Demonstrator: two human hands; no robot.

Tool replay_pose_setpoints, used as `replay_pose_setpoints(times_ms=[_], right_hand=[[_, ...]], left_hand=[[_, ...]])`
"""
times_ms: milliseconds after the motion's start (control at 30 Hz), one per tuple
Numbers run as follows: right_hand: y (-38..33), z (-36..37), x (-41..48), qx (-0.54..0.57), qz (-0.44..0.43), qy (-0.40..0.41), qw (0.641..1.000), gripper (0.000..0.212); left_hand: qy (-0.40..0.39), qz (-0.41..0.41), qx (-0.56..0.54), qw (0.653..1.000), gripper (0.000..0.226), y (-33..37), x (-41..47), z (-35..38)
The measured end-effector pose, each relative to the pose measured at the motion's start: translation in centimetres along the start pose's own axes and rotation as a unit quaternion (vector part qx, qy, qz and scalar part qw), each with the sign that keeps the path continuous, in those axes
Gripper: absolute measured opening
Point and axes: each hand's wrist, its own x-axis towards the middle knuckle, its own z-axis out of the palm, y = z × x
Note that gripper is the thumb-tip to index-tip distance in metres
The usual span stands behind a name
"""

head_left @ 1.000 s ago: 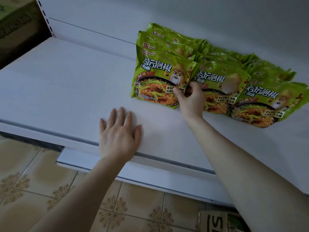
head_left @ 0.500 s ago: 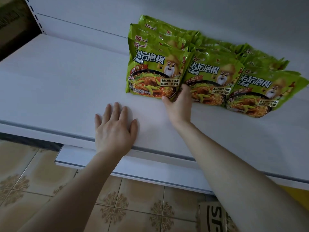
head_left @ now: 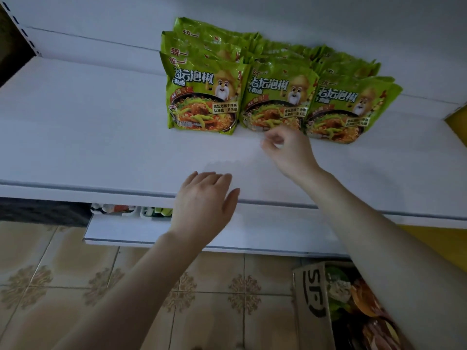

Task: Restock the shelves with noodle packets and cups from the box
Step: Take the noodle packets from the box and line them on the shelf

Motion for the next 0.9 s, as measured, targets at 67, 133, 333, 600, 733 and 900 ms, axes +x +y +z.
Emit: replay_pose_setpoints(times_ms=[67,133,333,600,733,900], right_hand=[[1.2,-1.9,-1.7,-0.007,0.020,0.000,1.000,0.027],[3.1,-4.0,-3.7,-0.015,0.049,0.006,0.999,0.026],[11.2,-11.4,-11.0,-0.049,0.133,0.035,0.989,0.024],[24.4,-19.0,-21.6,-0.068,0.256,0.035,0.964,0.027],[31.2,-21.7,-27.0,-0.074,0.318,0.022,0.945,0.028],[38.3,-22.9,-32.5,-0.076,0.393,0.011,0.916,0.031]], left_hand=[[-0.010,0.017,-0.030,0.999,0.036,2.6,-0.6,-0.1],[-0.024,0.046,-0.042,0.998,0.035,5.2,-1.3,0.4],[-0.067,0.106,-0.063,0.990,0.038,13.3,-2.9,3.2],[-0.151,0.166,-0.069,0.972,0.037,25.1,-6.5,10.5],[-0.202,0.177,-0.052,0.962,0.021,30.8,-9.0,14.3],[-0.257,0.209,-0.025,0.943,0.019,35.7,-11.7,19.6]])
